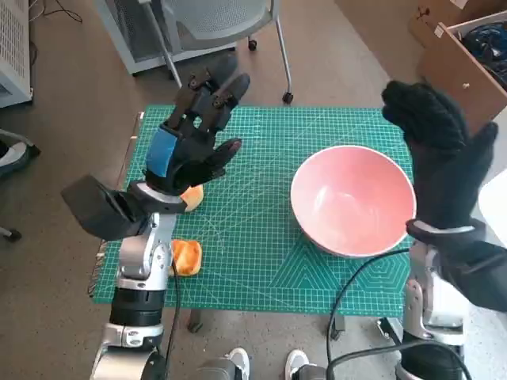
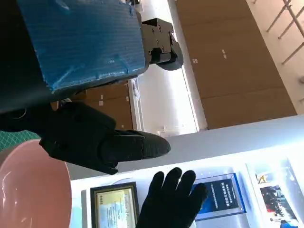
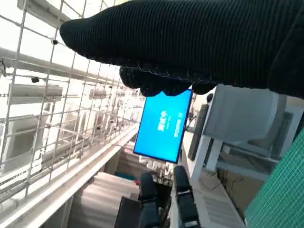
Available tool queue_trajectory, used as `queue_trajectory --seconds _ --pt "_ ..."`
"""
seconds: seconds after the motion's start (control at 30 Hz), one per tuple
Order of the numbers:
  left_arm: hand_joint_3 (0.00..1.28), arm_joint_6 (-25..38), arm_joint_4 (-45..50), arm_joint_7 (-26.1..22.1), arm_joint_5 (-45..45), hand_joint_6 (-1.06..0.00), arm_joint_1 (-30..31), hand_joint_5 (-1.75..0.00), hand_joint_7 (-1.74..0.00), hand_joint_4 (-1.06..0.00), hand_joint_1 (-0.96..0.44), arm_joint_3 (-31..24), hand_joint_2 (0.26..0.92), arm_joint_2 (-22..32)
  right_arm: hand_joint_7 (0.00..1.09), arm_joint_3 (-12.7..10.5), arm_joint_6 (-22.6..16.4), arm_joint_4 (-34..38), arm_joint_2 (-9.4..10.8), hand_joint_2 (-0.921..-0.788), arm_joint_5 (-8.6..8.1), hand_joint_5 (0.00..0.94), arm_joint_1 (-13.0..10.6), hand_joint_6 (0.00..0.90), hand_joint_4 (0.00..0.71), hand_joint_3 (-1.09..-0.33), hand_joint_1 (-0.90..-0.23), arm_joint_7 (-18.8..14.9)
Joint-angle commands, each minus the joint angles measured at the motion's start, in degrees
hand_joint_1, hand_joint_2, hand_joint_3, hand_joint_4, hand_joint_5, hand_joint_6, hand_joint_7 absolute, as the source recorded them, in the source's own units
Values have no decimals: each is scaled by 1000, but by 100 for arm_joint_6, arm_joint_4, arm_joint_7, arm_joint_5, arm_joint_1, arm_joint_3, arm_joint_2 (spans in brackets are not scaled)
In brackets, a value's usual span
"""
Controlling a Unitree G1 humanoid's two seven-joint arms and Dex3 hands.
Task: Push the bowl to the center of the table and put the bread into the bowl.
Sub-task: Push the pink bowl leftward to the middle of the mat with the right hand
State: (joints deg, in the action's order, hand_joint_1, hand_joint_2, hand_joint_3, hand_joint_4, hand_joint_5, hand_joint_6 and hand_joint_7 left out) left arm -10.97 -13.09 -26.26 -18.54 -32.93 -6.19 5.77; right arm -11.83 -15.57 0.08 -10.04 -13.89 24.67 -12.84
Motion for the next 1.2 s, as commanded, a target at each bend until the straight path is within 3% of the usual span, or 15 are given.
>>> queue_trajectory --seconds 0.03,0.17,0.4,0.67,1.03,1.2 --pt "315 -94 -49 -19 -68 1 -86 -284 -543 -25 -532 -34 921 -33 556 -379 -221 658 -227 -921 -196 1 -107 48 286 -572 -515 -125" --pt "317 -107 -37 -9 -69 1 -53 -281 -544 -26 -530 -48 921 -42 554 -617 -470 1193 -333 -921 -243 2 -75 56 289 -561 -514 -94" --pt "323 -89 31 30 -67 1 6 -279 -544 -34 -521 -62 921 -53 460 -963 -856 2275 -458 -921 -259 1 110 101 291 -546 -510 47" --pt "327 -94 76 82 -41 1 70 -279 -542 -35 -514 -68 921 -75 374 -1254 -1232 3538 -443 -921 -318 0 391 181 279 -554 -474 277" --pt "334 -14 281 161 -13 1 196 -277 -546 -29 -503 -64 921 -27 369 -1374 -1432 4954 -156 -921 -479 9 739 241 297 -581 -458 479" --pt "341 105 506 221 -18 1 302 -280 -549 -26 -495 -70 920 29 377 -1386 -1301 5532 59 -921 -624 10 928 252 303 -587 -454 232"
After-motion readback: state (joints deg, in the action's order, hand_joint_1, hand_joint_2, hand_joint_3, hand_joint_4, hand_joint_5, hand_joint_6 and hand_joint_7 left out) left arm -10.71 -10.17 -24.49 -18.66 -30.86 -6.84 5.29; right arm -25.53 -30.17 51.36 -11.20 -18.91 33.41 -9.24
